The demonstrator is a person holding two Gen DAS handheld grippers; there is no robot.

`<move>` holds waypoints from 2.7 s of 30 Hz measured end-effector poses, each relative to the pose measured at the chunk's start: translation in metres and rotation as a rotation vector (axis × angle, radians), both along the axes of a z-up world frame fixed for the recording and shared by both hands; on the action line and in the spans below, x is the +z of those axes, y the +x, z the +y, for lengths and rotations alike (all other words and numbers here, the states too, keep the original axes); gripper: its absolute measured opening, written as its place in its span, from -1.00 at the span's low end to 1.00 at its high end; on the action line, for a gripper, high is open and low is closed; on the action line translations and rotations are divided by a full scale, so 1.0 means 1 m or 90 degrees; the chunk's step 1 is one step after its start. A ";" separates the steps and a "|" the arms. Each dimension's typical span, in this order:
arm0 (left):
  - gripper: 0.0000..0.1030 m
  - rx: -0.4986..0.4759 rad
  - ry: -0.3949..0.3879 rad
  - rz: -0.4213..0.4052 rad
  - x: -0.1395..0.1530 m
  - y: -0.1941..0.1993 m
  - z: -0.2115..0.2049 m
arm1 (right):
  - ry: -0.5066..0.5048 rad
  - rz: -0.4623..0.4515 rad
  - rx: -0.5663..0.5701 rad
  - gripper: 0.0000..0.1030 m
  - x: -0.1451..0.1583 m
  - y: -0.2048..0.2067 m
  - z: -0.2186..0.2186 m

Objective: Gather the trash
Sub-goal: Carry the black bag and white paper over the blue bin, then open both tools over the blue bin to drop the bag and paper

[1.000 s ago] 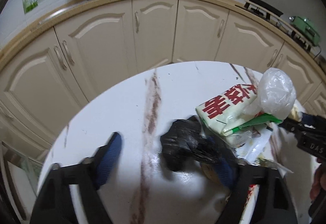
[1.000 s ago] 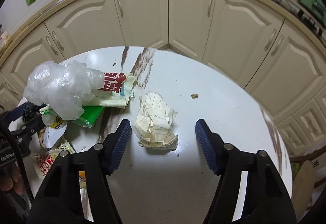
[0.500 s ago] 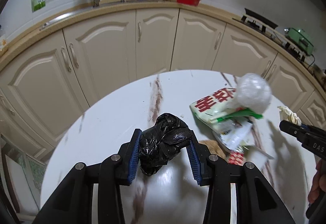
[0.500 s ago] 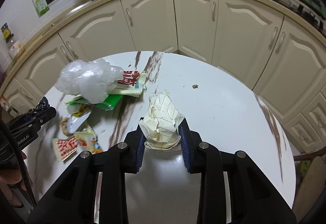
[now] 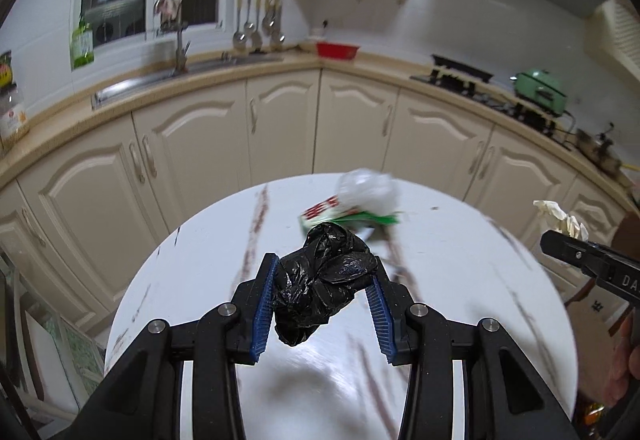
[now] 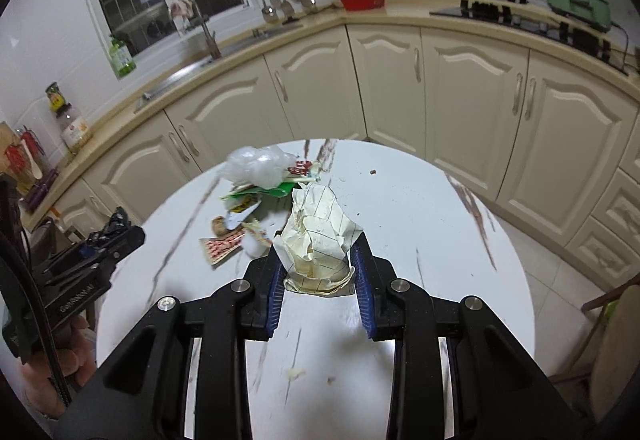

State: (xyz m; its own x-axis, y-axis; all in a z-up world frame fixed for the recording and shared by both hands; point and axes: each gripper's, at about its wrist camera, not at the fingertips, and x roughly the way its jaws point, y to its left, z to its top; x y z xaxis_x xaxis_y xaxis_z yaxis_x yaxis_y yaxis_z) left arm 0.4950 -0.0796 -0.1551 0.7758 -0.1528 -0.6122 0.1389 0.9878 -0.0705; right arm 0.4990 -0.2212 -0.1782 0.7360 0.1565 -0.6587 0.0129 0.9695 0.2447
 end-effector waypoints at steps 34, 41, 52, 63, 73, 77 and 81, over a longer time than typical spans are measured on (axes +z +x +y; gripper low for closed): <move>-0.25 -0.361 0.010 0.014 -0.012 -0.144 -0.250 | 0.065 -0.031 -0.280 -0.44 -0.025 -0.234 -0.219; -0.25 -0.428 0.056 0.092 -0.052 -0.108 -0.330 | 0.101 0.056 -0.337 -0.44 -0.095 -0.241 -0.282; -0.25 -0.454 0.143 0.262 -0.142 -0.033 -0.431 | 0.176 0.188 -0.359 -0.43 -0.204 -0.230 -0.336; 0.52 -0.426 0.182 0.300 -0.174 0.003 -0.489 | 0.199 0.247 -0.356 -0.15 -0.249 -0.217 -0.352; 0.99 -0.390 0.213 0.268 -0.177 -0.011 -0.499 | 0.214 0.252 -0.427 1.00 -0.249 -0.231 -0.363; 0.99 -0.393 0.217 0.248 -0.162 -0.026 -0.494 | 0.220 0.249 -0.457 1.00 -0.241 -0.239 -0.367; 0.99 -0.409 0.208 0.233 -0.142 -0.041 -0.475 | 0.205 0.233 -0.464 1.00 -0.219 -0.244 -0.364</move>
State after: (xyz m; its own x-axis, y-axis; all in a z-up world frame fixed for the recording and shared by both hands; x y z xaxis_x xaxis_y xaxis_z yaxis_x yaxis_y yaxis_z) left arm 0.4541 -0.5547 -0.2971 0.3396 -0.2699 -0.9010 0.7107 0.7011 0.0579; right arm 0.2547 -0.5847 -0.3977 0.4767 -0.0515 -0.8776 0.7336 0.5734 0.3648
